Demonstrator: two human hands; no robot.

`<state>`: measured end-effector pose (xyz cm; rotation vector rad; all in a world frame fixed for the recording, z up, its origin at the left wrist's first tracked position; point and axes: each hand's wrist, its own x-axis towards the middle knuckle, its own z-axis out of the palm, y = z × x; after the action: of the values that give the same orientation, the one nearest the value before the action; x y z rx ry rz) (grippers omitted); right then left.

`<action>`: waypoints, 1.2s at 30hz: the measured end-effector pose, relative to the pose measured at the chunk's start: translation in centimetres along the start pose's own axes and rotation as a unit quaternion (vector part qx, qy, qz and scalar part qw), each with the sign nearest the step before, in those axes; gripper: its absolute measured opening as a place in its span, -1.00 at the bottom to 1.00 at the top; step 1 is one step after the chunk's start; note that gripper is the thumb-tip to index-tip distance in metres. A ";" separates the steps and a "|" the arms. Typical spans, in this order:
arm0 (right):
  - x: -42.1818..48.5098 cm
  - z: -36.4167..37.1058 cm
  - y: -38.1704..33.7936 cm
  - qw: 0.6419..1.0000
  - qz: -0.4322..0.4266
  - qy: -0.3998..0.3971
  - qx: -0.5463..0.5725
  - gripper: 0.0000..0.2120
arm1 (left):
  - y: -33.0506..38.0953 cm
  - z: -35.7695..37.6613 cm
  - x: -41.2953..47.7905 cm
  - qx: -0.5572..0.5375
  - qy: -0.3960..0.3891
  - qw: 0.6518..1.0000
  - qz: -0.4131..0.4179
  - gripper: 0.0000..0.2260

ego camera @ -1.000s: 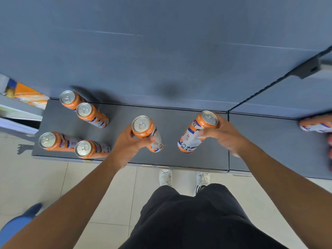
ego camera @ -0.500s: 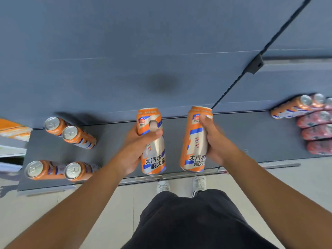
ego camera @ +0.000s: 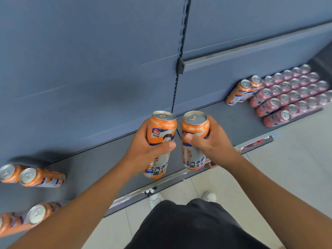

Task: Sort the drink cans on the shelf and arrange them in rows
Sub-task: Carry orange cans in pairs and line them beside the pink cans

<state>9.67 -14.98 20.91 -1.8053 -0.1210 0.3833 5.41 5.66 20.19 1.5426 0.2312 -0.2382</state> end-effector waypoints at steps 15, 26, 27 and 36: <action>-5.0 -22.0 3.7 0.997 -0.060 0.055 0.019 -0.46 | 2.8 21.9 4.3 0.121 -0.070 0.987 0.084 -0.37; -4.0 -30.5 6.8 0.992 0.011 0.091 0.084 -0.51 | 3.0 29.0 9.7 0.152 -0.126 0.977 0.077 -0.40; -3.5 -31.0 7.0 0.991 0.020 0.098 0.088 -0.57 | 2.9 29.1 10.6 0.146 -0.128 0.979 0.062 -0.42; 2.0 -34.2 8.3 0.960 0.151 0.120 0.202 -0.64 | 3.3 30.2 18.2 0.070 -0.138 0.988 -0.018 -0.55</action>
<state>21.51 -48.12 20.14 -1.4490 0.3834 0.3694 23.72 -24.65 18.42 1.6251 0.0235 -0.5023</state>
